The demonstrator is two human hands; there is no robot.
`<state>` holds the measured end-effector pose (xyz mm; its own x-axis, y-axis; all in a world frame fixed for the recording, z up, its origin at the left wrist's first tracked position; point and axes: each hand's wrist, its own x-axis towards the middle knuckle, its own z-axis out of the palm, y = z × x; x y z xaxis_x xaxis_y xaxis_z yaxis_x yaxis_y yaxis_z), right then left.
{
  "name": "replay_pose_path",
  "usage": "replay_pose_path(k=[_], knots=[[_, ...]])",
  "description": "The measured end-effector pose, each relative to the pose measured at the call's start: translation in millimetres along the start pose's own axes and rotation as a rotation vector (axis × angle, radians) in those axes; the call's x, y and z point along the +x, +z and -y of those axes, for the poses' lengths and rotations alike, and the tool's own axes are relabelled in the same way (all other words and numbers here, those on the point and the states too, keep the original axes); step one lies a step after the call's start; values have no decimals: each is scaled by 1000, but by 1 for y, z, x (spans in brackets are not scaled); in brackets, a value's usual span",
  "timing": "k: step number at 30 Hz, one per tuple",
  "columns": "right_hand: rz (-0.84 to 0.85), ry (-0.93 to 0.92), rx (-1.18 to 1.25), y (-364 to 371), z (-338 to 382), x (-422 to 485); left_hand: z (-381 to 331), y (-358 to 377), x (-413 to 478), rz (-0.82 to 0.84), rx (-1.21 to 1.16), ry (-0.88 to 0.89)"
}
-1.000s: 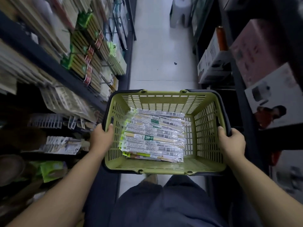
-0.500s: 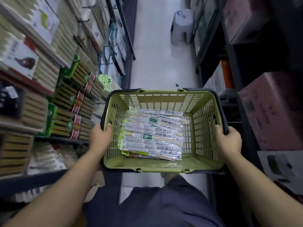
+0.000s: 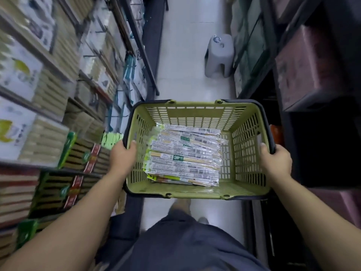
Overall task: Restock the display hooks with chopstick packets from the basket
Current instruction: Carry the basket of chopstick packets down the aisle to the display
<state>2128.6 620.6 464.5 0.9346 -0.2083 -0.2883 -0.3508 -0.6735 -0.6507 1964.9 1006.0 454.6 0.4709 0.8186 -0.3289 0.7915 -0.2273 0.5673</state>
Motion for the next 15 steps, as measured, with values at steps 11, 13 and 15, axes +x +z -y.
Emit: replay_pose_path(k=[11,13,15], knots=[[-15,67,-38,64,132,157,-138,19,177,36,33,-19],[-3,62,-35,75,153,190,-161,27,206,17,11,1],[16,50,-24,86,173,227,-186,37,236,-15,27,-11]])
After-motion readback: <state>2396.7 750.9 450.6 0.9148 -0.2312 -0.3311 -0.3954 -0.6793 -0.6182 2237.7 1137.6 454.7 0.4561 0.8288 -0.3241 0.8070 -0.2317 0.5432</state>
